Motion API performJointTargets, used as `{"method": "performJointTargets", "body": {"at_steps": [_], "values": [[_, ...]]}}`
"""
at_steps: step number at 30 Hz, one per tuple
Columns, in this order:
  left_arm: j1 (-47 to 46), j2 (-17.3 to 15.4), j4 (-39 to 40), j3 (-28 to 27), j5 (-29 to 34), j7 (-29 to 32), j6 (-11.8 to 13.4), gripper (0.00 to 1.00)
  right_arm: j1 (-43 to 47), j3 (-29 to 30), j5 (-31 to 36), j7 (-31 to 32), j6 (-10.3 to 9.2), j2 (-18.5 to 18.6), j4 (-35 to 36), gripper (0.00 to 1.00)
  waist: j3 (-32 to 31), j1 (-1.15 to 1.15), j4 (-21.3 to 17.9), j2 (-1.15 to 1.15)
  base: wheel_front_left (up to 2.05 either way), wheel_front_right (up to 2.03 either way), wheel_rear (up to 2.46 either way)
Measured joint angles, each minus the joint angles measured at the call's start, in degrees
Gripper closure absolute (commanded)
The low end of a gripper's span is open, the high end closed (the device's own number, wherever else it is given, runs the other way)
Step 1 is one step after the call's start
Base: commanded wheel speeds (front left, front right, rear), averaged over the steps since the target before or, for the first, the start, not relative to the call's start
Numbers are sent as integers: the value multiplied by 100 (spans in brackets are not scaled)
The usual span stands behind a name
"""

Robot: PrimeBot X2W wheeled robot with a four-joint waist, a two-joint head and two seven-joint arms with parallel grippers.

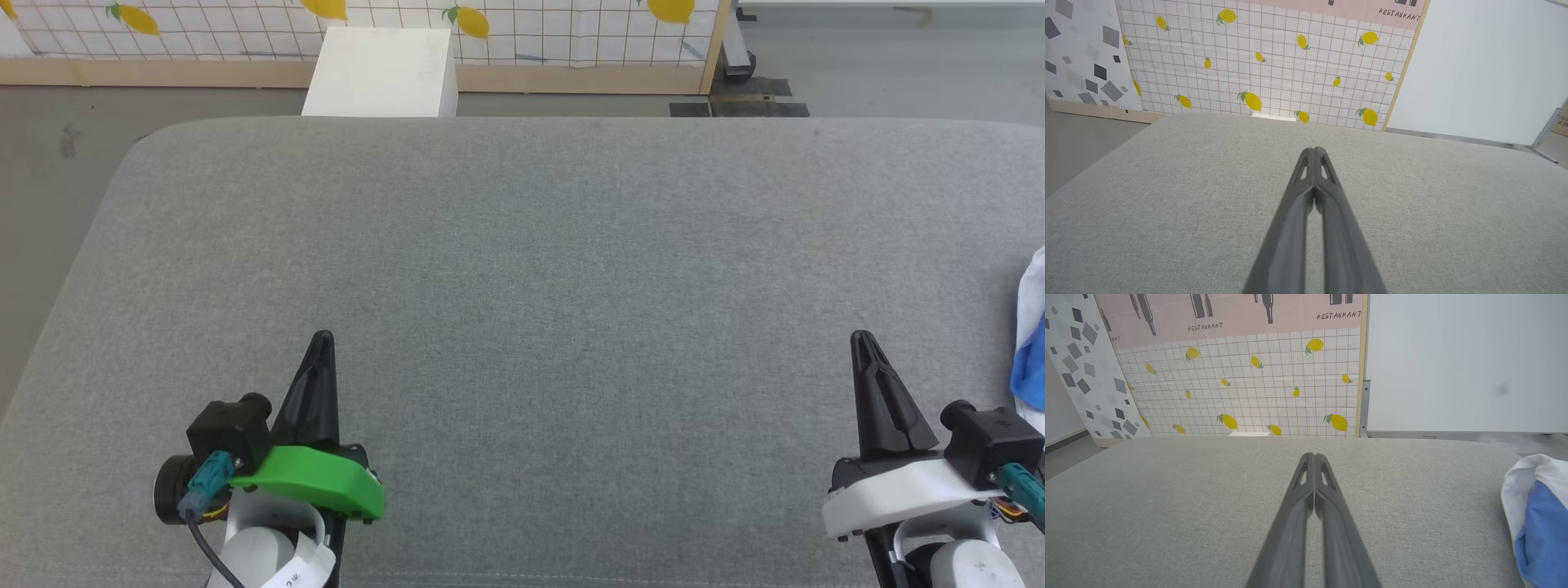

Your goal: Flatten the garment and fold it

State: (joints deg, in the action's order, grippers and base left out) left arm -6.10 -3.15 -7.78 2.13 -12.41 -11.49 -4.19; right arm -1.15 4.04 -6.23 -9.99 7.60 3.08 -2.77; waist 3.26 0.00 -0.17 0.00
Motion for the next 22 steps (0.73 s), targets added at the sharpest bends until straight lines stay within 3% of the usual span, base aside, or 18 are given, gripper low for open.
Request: {"method": "performJointTargets", "body": {"at_steps": [22], "values": [[121, 0, 164, -51, 286, 242, 80, 100, 1, -81, 141, 229, 0, 0, 43, 100, -73, 0, 4, 0, 0, 0, 0]]}}
